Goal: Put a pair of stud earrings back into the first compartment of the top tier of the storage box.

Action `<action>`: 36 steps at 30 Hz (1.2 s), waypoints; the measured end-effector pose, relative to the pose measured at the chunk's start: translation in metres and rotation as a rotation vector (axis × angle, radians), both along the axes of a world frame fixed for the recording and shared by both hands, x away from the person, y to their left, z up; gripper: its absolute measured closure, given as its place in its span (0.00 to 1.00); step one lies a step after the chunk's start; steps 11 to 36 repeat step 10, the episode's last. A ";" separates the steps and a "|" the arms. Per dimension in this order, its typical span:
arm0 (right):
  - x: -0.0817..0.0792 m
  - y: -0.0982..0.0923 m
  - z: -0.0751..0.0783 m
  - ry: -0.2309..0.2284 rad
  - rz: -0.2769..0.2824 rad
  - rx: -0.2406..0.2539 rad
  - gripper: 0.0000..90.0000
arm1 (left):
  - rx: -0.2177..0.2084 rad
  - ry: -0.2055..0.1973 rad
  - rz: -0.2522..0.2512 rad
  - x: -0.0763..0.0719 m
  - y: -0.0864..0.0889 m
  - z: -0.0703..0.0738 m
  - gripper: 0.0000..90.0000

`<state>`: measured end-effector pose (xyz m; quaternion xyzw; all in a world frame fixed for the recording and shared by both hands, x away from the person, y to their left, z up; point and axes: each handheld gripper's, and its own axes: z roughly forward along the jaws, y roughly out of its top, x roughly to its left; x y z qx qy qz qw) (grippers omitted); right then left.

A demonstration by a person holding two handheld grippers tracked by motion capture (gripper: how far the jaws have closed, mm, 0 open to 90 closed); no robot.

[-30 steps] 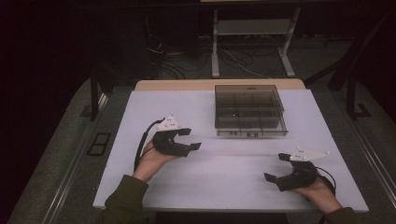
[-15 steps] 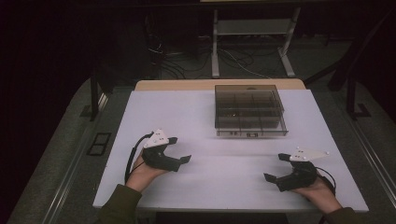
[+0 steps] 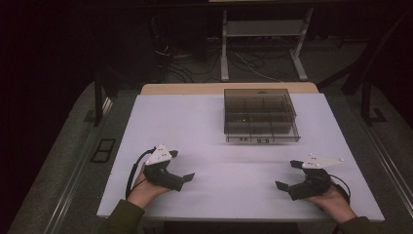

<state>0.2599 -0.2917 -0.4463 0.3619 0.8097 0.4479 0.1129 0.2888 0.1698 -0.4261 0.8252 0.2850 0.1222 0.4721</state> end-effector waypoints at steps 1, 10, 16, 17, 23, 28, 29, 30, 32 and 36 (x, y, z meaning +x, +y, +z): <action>0.000 0.000 0.000 0.000 0.000 0.000 0.00 | 0.001 0.002 -0.001 0.000 0.000 0.000 0.00; 0.000 0.000 0.000 -0.002 -0.002 -0.002 0.00 | 0.005 0.013 -0.014 0.000 0.000 -0.001 0.00; 0.000 0.000 0.000 -0.002 -0.002 -0.002 0.00 | 0.005 0.013 -0.014 0.000 0.000 -0.001 0.00; 0.000 0.000 0.000 -0.002 -0.002 -0.002 0.00 | 0.005 0.013 -0.014 0.000 0.000 -0.001 0.00; 0.000 0.000 0.000 -0.002 -0.002 -0.002 0.00 | 0.005 0.013 -0.014 0.000 0.000 -0.001 0.00; 0.000 0.000 0.000 -0.002 -0.002 -0.002 0.00 | 0.005 0.013 -0.014 0.000 0.000 -0.001 0.00; 0.000 0.000 0.000 -0.002 -0.002 -0.002 0.00 | 0.005 0.013 -0.014 0.000 0.000 -0.001 0.00; 0.000 0.000 0.000 -0.002 -0.002 -0.002 0.00 | 0.005 0.013 -0.014 0.000 0.000 -0.001 0.00; 0.000 0.000 0.000 -0.002 -0.002 -0.002 0.00 | 0.005 0.013 -0.014 0.000 0.000 -0.001 0.00; 0.000 0.000 0.000 -0.002 -0.002 -0.002 0.00 | 0.005 0.013 -0.014 0.000 0.000 -0.001 0.00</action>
